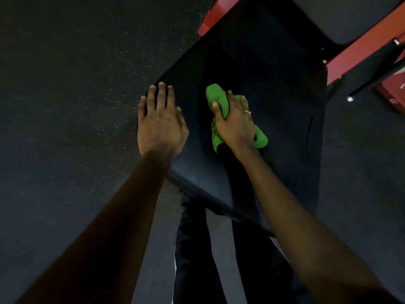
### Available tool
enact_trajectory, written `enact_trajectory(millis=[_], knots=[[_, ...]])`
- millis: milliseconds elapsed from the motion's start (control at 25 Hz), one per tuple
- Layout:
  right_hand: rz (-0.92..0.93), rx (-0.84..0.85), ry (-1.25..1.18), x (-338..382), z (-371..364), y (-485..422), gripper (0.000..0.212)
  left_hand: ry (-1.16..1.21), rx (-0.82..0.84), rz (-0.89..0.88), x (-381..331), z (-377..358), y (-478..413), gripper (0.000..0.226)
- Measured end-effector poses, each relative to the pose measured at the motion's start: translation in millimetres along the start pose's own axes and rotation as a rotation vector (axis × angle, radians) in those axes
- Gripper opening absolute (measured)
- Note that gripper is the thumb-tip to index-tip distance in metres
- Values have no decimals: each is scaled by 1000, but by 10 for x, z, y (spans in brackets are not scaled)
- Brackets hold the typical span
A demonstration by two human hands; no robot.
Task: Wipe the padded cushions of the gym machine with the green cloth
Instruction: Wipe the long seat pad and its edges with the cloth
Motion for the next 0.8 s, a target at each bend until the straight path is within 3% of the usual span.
enact_trajectory(millis=[160,280,400,560,640,720,800], knots=[[50,-65,-7,-570,23,889,62,-54,22,6,6,1,-14,58],[-230,-53,-19,-1276,107,1197,63,-49,83,29,-73,18,74,59],[-438,-10,0,-1215,117,985,59,-61,116,24,-267,-87,327,62],[-83,-42,-16,-78,-30,780,58,-61,62,6,-286,-117,384,63],[66,-33,-8,134,-49,821,59,-45,57,2,-285,-106,371,63],[87,-38,4,-247,-22,1010,61,-43,41,7,-295,-109,385,62],[-49,-83,25,-983,54,1300,62,-47,45,11,-305,-92,385,61]])
Point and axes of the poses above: each hand's wrist, its own y-axis away from the middle knuckle, its own z-axis out of the back of the hand, x = y × z, the point moved 4 cm from there along -y, towards the middle knuckle, and after that the axes turned 11 degrees about y, right-handed, at the moved point
